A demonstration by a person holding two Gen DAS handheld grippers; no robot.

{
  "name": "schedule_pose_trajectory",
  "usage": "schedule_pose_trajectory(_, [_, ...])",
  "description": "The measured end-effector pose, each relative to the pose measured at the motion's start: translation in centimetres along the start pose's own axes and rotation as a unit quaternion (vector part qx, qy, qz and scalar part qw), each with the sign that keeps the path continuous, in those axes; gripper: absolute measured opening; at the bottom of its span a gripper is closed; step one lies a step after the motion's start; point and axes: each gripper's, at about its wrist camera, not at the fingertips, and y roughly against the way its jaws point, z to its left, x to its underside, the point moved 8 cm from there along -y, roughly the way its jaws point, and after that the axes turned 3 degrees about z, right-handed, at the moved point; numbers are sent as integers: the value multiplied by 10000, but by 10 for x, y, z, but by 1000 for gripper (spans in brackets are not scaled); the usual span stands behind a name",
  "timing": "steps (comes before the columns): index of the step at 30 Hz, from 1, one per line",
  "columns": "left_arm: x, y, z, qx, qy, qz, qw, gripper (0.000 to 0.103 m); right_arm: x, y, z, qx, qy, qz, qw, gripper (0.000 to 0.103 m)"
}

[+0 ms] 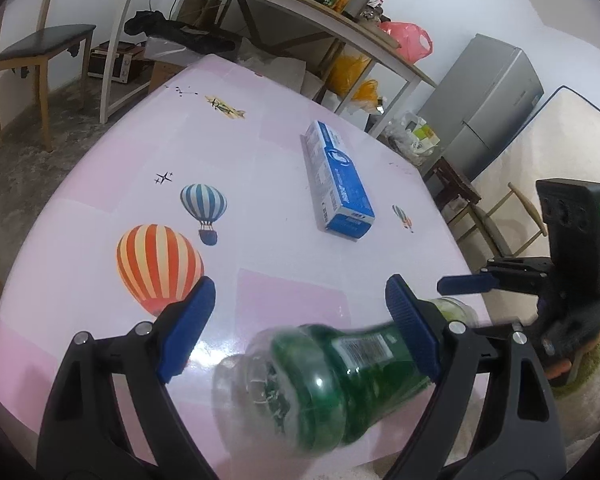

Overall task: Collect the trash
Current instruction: 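Grasp the green plastic bottle with the right tool and lift it, then grasp the blue box with the left tool while the right tool holds the bottle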

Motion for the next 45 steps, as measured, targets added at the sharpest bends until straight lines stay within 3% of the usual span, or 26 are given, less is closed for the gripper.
schedule_pose_trajectory(3, [5,-4,1,-129,68,2,9999,83,1,-4,12,167,327,-48,9993,75])
schedule_pose_trajectory(8, [12,-12,2,-42,264,35,9996,83,4,-3,14,91,357,-103,9993,75])
schedule_pose_trajectory(14, [8,-17,4,-114,189,66,9997,82,5,-2,29,76,857,-68,9963,75])
schedule_pose_trajectory(21, [9,-23,8,-61,332,179,9993,82,4,-30,48,651,1760,284,9818,76])
schedule_pose_trajectory(27, [5,-19,10,-41,387,95,9992,82,8,-29,51,790,1871,345,9786,77])
schedule_pose_trajectory(33, [-2,-8,10,6,346,-131,9993,82,32,-15,30,987,1339,407,9852,76])
schedule_pose_trajectory(39, [-6,-4,10,-7,300,-173,9994,82,70,13,-15,1095,243,504,9924,76])
schedule_pose_trajectory(43, [-8,-6,4,19,221,-138,9997,82,94,34,-59,941,-935,385,9904,76])
schedule_pose_trajectory(45, [-10,-8,-3,48,167,-111,9998,82,101,42,-87,786,-1734,214,9815,76])
